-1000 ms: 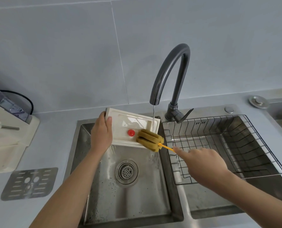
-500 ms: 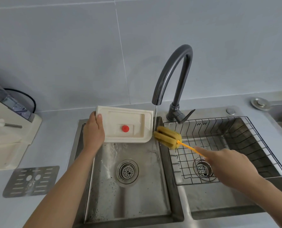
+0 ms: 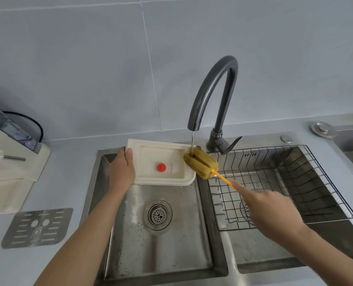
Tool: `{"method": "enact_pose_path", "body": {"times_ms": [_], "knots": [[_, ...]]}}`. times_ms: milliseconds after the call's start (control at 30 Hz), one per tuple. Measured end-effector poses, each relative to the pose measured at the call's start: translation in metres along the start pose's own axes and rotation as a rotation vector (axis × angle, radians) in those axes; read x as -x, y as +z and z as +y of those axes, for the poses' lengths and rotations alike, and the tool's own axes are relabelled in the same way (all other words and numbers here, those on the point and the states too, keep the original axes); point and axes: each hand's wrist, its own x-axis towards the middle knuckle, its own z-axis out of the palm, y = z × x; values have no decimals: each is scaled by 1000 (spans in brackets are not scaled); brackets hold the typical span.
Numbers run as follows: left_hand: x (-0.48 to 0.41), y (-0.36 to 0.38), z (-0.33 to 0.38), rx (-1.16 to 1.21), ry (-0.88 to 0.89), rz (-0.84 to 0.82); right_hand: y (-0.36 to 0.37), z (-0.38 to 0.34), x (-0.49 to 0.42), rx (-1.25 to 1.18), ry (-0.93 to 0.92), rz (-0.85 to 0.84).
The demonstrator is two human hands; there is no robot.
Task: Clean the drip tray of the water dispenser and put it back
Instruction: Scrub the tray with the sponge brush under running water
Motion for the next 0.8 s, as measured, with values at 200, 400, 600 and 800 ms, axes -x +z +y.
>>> {"method": "enact_pose_path", "body": {"times_ms": [200,400,600,800], "knots": [[-4,2,1,68,-70,71,10,4,15,27,-1,-88],[-8,2,1,93,-143,45,5,26,26,-152,116,-112],[-3,8,0,142,-160,-20,7,50,32,-777,276,-102],[1,12,4,161,-182,-66,37,54,17,-930,455,-93]]}}
